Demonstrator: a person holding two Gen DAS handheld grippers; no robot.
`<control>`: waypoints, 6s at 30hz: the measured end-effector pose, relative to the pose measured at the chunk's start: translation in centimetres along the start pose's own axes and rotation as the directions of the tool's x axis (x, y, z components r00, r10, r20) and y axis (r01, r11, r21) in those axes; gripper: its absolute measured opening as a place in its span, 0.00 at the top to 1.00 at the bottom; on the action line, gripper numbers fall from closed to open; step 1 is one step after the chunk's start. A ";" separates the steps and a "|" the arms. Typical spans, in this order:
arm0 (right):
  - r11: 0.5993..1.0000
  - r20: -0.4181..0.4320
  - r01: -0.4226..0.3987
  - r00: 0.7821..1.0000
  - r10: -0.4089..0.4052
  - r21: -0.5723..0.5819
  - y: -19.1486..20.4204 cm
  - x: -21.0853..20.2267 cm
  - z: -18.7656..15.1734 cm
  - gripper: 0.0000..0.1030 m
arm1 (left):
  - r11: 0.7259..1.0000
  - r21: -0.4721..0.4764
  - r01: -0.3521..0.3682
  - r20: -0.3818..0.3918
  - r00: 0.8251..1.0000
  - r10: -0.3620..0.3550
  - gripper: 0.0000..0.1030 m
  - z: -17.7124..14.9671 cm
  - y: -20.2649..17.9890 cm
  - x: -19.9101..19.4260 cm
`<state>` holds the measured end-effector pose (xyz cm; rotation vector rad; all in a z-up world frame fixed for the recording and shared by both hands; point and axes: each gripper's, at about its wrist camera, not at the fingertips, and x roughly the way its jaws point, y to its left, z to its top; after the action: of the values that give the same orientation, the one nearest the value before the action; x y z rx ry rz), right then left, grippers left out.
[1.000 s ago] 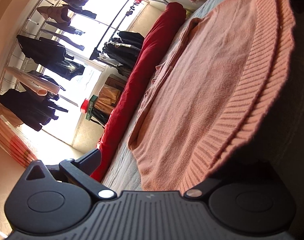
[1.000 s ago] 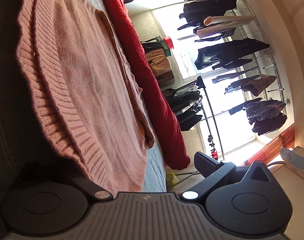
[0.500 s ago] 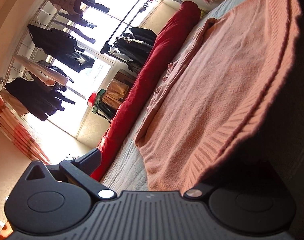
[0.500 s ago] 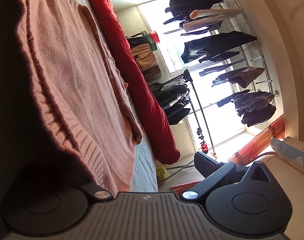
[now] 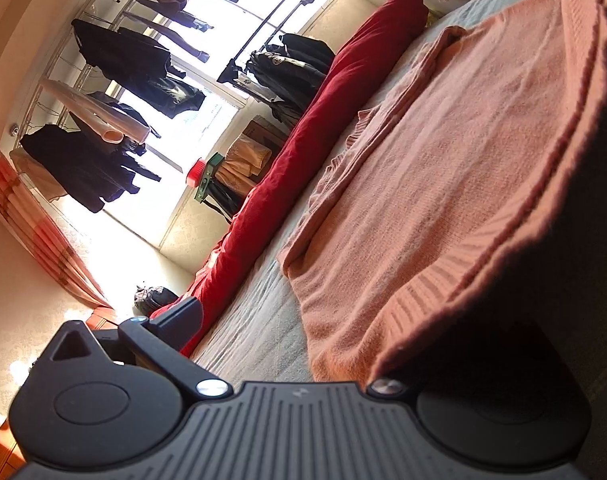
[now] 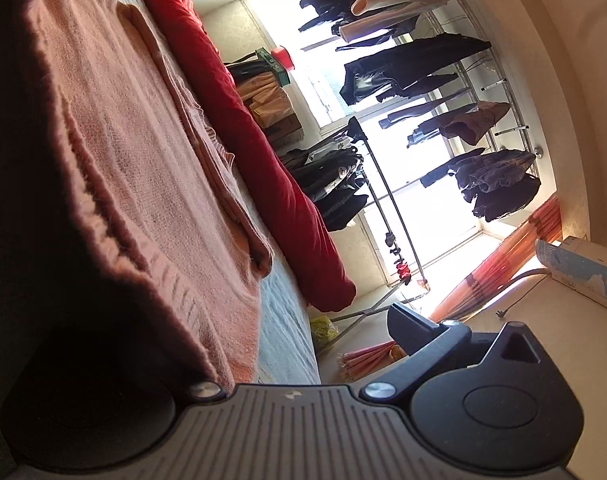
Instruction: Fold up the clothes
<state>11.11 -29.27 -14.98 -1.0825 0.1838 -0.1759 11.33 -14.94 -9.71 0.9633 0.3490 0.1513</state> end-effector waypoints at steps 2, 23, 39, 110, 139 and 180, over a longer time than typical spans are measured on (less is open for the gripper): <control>1.000 0.008 -0.010 1.000 0.010 -0.019 0.5 -0.1 0.0 0.00 | 0.999 0.030 0.029 0.003 1.000 -0.029 0.00 0.1 -0.5 0.0; 0.996 0.035 0.078 0.996 -0.080 0.046 -1.5 0.3 0.7 0.00 | 0.999 -0.036 -0.020 0.030 0.999 0.021 0.00 1.2 1.9 0.6; 0.994 0.067 0.113 0.991 -0.113 0.008 -2.9 5.8 3.2 0.00 | 0.998 -0.041 -0.056 0.043 0.997 0.058 0.00 3.4 4.1 4.6; 0.761 -0.012 -0.490 0.837 0.546 0.424 -8.7 39.7 9.1 0.00 | 0.900 -0.305 0.312 -0.098 0.930 -0.355 0.00 7.9 11.9 34.2; 0.211 0.297 -0.670 0.559 0.774 0.712 -10.5 37.8 2.6 0.00 | 0.552 -0.589 0.590 0.058 0.712 -0.700 0.01 1.8 10.3 29.1; -0.571 0.706 -0.439 0.254 0.661 0.694 -9.8 35.1 -10.5 0.00 | 0.474 -0.696 0.540 0.097 0.725 -0.682 0.01 -0.6 13.2 23.8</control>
<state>42.25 -50.92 -13.26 0.8192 0.8026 0.8153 33.71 -0.41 -4.46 0.0148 0.7506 -0.2950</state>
